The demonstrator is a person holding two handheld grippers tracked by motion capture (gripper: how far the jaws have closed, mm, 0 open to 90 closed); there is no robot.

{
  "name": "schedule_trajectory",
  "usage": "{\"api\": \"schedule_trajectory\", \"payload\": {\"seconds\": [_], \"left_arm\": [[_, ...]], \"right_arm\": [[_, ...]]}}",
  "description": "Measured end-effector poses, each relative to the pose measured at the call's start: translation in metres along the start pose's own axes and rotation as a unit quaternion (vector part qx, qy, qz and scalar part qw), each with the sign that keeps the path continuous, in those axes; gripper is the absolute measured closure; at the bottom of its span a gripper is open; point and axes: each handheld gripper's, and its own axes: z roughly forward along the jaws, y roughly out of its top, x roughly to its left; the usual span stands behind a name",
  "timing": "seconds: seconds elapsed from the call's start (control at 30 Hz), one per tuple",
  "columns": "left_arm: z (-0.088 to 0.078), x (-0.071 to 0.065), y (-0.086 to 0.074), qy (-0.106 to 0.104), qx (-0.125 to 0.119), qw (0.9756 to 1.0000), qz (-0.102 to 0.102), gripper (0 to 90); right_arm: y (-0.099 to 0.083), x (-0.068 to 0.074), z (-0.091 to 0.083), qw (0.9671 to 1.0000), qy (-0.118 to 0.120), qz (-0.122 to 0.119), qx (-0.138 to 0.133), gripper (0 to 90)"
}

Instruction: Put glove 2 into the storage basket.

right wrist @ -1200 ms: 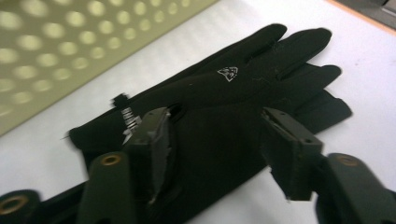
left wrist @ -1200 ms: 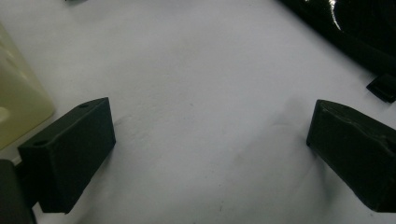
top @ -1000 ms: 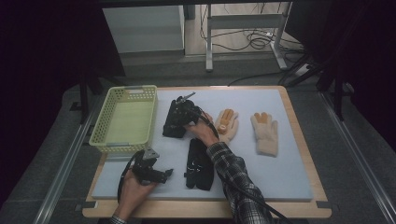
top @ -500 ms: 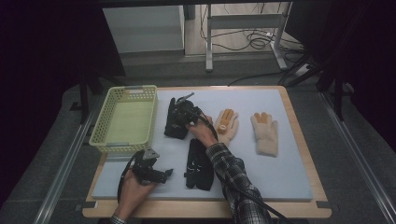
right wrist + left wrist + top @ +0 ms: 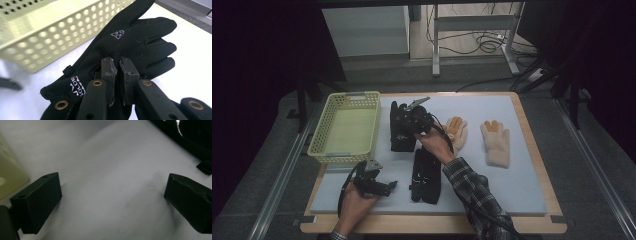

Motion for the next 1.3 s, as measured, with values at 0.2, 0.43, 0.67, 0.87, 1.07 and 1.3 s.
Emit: {"api": "schedule_trajectory", "payload": {"seconds": [0.2,0.43,0.67,0.87,1.07,1.3], "left_arm": [[0.0,0.0,0.0,0.0,-0.001,1.0,-0.001,1.3],[0.0,0.0,0.0,0.0,-0.001,1.0,0.0,1.3],[0.0,0.0,0.0,0.001,-0.003,1.0,-0.002,1.4],[0.0,0.0,0.0,0.001,-0.001,1.0,0.0,1.4],[0.0,-0.001,0.0,0.0,-0.003,1.0,-0.003,1.4],[0.0,-0.001,0.0,0.0,-0.002,1.0,-0.003,1.4]], "right_arm": [[-0.013,0.009,-0.034,0.9998,0.013,0.012,-0.012,81.8],[-0.036,0.028,-0.072,0.9996,0.015,0.014,-0.018,81.7],[-0.067,0.048,-0.099,0.9994,0.013,0.029,-0.013,81.6],[-0.097,0.067,-0.107,0.9996,-0.013,0.024,-0.002,81.5],[-0.121,0.071,-0.101,0.9987,-0.022,0.044,0.014,81.1],[-0.138,0.072,-0.082,0.9986,-0.023,0.042,0.025,68.9]]}}
